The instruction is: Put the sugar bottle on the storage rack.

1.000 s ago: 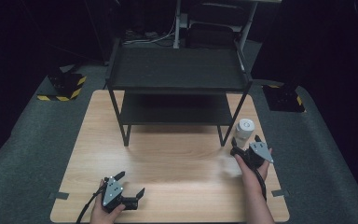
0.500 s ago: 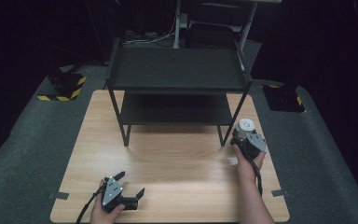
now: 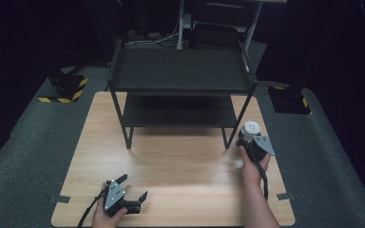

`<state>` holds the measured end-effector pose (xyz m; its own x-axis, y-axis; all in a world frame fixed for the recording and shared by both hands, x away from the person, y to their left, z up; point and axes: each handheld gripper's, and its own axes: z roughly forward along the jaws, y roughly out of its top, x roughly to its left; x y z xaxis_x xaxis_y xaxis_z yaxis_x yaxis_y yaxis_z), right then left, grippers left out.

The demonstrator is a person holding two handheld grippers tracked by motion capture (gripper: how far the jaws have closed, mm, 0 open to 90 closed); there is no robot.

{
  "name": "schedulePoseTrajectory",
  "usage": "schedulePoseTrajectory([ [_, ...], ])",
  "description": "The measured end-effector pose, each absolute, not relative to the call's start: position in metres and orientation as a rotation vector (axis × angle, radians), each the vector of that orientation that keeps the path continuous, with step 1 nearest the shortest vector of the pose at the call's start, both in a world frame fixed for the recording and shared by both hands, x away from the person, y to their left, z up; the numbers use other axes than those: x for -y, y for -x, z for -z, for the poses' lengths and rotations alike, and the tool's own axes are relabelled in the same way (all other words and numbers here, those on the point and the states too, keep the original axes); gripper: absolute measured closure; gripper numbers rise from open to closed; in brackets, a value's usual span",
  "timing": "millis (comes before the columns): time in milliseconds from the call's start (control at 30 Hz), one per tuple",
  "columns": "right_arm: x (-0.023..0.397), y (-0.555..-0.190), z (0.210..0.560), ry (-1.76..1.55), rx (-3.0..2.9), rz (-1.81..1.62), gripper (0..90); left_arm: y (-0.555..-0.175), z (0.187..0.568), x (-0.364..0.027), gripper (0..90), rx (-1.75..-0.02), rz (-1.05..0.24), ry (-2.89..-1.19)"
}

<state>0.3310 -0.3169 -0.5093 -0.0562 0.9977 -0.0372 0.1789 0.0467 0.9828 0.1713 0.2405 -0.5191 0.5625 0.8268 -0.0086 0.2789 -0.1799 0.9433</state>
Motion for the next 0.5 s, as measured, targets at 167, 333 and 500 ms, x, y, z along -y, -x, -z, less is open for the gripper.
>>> schedulePoseTrajectory([
  [167,0.318,-0.326,0.506,-1.274,-1.418,-1.123,31.2,-0.172,0.519,-0.241,0.4,-0.922,-0.641,-1.732],
  [333,0.32,-0.315,0.503,-1.253,-1.413,-1.124,31.2,-0.172,0.519,-0.241,0.4,-0.922,-0.639,-1.733],
  [500,0.321,-0.297,0.496,-1.231,-1.42,-1.138,31.2,-0.172,0.519,-0.241,0.4,-0.923,-0.638,-1.732],
])
